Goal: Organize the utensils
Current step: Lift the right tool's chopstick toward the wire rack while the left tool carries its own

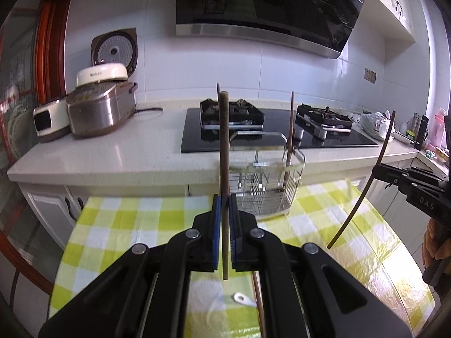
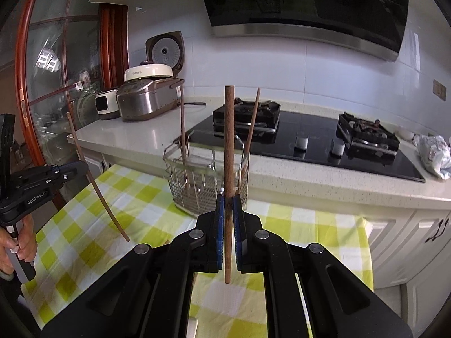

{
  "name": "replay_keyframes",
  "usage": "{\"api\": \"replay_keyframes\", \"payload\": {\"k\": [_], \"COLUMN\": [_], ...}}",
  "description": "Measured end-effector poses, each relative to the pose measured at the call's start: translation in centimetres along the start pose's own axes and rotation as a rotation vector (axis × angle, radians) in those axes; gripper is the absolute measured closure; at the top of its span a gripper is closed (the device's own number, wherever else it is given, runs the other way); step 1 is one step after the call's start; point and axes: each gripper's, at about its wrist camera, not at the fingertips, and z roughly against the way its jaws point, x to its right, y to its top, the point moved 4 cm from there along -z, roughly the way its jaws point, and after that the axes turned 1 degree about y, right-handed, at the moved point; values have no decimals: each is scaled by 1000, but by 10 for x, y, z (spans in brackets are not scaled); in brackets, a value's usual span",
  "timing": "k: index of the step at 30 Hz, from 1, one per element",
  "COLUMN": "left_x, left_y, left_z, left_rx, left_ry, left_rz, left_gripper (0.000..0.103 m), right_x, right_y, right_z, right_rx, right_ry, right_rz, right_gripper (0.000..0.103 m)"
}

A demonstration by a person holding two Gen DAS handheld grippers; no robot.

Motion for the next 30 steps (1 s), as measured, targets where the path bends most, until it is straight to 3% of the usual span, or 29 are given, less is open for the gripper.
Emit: {"api": "replay_keyframes", "payload": {"k": [18,24,30], "left_x": [13,18,16], "left_y": [161,187,172], "left_z": [-14,-48,-97], "left_rx": [115,124,61], "left_ry": [-6,-41,-69], "left_rz": [-72,-35,9], "left_gripper": [97,97,97], "right_x": [16,21,15], "right_y": [155,170,153], "right_z": [-14,-44,-88], "right_rx": [141,142,77], "right_ry": [39,53,75], "right_rz": [-13,-45,-51], "right_gripper": [95,95,95]}}
